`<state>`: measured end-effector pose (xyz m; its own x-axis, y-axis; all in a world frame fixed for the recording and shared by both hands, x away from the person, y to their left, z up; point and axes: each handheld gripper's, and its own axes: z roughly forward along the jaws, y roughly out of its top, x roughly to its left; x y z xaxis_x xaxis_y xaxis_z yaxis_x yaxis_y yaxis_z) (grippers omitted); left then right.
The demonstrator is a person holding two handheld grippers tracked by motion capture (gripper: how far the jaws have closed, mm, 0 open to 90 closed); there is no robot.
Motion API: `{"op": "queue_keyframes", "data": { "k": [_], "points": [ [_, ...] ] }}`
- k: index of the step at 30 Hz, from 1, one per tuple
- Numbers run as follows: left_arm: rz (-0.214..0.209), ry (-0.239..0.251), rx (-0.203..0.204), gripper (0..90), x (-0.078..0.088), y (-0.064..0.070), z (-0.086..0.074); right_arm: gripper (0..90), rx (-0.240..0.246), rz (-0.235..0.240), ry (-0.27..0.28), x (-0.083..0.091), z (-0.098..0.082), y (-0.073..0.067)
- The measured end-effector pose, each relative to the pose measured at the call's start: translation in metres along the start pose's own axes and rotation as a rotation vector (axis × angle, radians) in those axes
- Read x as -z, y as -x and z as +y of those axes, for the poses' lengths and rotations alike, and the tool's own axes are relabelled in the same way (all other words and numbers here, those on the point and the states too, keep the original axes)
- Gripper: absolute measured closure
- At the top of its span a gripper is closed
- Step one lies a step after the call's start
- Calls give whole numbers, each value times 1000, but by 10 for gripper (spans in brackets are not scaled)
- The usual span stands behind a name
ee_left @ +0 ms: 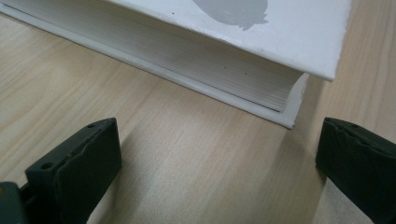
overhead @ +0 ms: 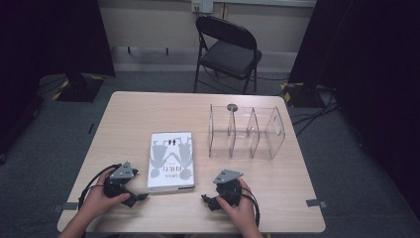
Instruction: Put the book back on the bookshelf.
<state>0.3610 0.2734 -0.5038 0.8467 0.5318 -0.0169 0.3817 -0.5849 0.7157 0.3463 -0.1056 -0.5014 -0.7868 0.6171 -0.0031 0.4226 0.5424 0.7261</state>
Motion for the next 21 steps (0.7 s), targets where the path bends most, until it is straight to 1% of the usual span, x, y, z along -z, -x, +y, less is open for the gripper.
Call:
{"op": "queue_keyframes", "data": {
  "k": [1,3,5,6,10,11,12,15,16,17,18,19,20,21],
  "points": [
    [9,1,-3,0,0,0,0,100,-3,-2,0,0,0,0],
    [11,3,0,0,-1,0,1,100,-10,-3,1,-1,1,-1],
    [15,-4,5,0,-1,1,1,100,-11,-5,-1,-2,2,-2],
    [20,-8,-1,0,-1,1,1,99,-7,-1,-3,-4,4,-4],
    [21,-10,-2,0,0,1,1,100,-13,-2,-2,-8,8,-9],
    [20,-9,1,0,-1,1,1,101,-2,3,0,-10,9,-10],
    [26,-2,18,0,-1,2,1,101,-2,8,-1,-11,10,-11],
    [34,7,29,6,-1,3,2,111,14,23,1,-17,16,-11],
    [34,10,28,25,-1,4,2,125,14,23,0,-19,18,-11],
    [29,8,16,63,0,4,3,134,24,28,5,-22,21,-11],
    [34,23,-3,149,2,4,5,137,30,35,12,-26,24,-12],
    [27,32,28,241,1,6,5,147,29,34,12,-30,28,-14],
    [32,30,28,242,1,6,5,166,28,39,10,-32,31,-15],
    [25,28,29,243,1,6,5,188,42,44,13,-34,33,-16]
  ]
}}
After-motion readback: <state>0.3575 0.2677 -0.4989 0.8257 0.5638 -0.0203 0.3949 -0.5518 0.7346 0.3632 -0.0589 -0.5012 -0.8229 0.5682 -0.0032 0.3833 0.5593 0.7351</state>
